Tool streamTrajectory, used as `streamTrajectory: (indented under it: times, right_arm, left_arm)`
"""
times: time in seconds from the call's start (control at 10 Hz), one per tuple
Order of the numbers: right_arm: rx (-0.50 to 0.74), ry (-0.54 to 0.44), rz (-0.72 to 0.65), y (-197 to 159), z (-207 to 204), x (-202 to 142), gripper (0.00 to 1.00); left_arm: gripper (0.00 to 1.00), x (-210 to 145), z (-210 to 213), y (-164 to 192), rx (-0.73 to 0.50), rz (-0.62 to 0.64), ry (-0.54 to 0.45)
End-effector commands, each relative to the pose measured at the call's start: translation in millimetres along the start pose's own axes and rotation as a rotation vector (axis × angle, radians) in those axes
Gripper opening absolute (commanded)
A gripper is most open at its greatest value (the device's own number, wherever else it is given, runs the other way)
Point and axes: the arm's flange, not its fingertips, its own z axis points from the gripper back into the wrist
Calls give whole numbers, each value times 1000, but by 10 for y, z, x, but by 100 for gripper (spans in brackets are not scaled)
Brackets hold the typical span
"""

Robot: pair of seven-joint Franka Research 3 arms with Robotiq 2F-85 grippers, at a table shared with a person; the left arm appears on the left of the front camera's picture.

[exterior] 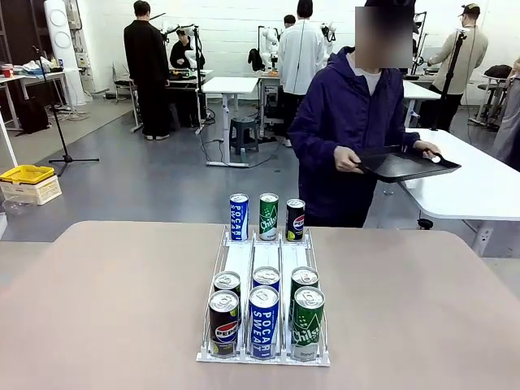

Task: Retrieve and hand over the desired beverage to the person.
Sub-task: Pick up a can of the same type that the person held from the Automatic Can Dispenser.

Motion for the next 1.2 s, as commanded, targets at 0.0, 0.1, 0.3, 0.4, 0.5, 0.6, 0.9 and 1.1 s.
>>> streamTrajectory:
  times: [0.0, 0.1, 0.3, 0.4, 0.5, 0.6, 0.9, 1.1]
  right_arm:
    - [27, -4, 0, -31, -20, -6, 100]
    - [27, -4, 0, -31, -20, -6, 100]
    - [27, -4, 0, -31, -20, -6, 100]
    - [27, -4, 0, -31, -20, -6, 100]
    - [27, -4, 0, -31, -20, -6, 100]
    - [27, -4, 0, -31, -20, -6, 100]
    - [27, -4, 0, -31, -20, -6, 100]
    - [27, -4, 0, -31, -20, -6, 100]
  left_arm:
    - [100, 8, 28, 15, -24, -9, -14]
    - [100, 8, 28, 15, -24, -9, -14]
    - [100, 8, 28, 15, -24, -9, -14]
    - [100, 8, 28, 15, -24, -9, -14]
    - [100, 8, 28, 15, -24, -9, -14]
    - [100, 8, 28, 15, -24, -9, -14]
    - [100, 8, 28, 15, -24, -9, -14]
    - [100, 8, 28, 15, -24, -9, -14]
